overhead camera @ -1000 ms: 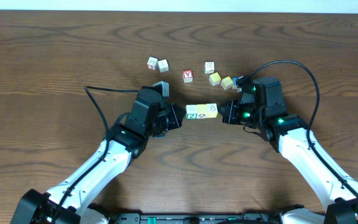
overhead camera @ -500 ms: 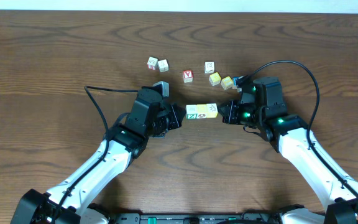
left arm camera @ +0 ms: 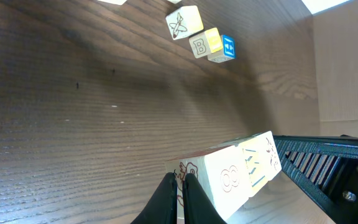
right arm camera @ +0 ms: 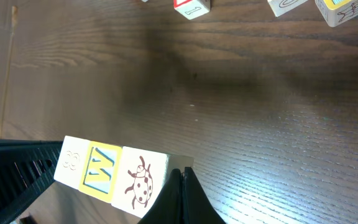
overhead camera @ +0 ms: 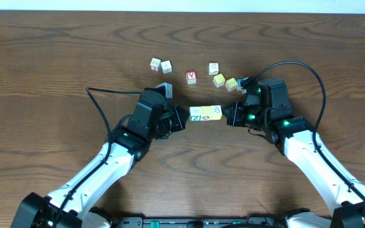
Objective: Lift 3 blocks
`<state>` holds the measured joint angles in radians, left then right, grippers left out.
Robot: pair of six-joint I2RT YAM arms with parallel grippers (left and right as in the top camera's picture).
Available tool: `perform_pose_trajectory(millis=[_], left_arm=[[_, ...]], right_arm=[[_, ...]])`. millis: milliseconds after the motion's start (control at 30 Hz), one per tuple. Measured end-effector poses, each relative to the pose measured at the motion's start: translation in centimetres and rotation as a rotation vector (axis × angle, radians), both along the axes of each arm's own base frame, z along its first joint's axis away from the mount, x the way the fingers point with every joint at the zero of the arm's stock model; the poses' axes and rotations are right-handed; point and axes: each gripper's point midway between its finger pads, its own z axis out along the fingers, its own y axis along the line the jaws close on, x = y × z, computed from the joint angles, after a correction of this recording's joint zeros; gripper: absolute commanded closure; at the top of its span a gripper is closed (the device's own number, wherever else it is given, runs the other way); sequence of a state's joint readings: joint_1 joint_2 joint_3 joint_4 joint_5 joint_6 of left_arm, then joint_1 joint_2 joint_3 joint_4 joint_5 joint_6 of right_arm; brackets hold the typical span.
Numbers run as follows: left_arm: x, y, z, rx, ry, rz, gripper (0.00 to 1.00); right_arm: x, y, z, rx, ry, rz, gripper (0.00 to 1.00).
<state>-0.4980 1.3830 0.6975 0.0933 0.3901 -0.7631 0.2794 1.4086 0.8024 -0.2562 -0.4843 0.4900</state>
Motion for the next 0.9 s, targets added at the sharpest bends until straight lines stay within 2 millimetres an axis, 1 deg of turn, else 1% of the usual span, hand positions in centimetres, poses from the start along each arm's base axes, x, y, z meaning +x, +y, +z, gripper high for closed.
perform_pose_trajectory(millis=[500,700,767,900], left_arm=[[0.0,0.0,-0.1,0.001,0.002,0.000,0.93],[0.1,0.0,-0.2,0.004,0.002,0.003,0.93],[0.2,0.0,-0.5,0.008,0.008,0.005,0.93],[0.2,0.1,-1.9,0.029,0.039,0.009,0.93]], right_arm=[[0.0,0.0,-0.1,-0.016,-0.004,-0.005,0.99],[0.1,0.2,-0.4,-0.054,-0.017,-0.013,0.99],[0.1,0.3,-0.5,-0.070,-0.025,-0.015,0.99],[0.2,0.4,-0.6,-0.099,-0.041,-0.026,0.99]])
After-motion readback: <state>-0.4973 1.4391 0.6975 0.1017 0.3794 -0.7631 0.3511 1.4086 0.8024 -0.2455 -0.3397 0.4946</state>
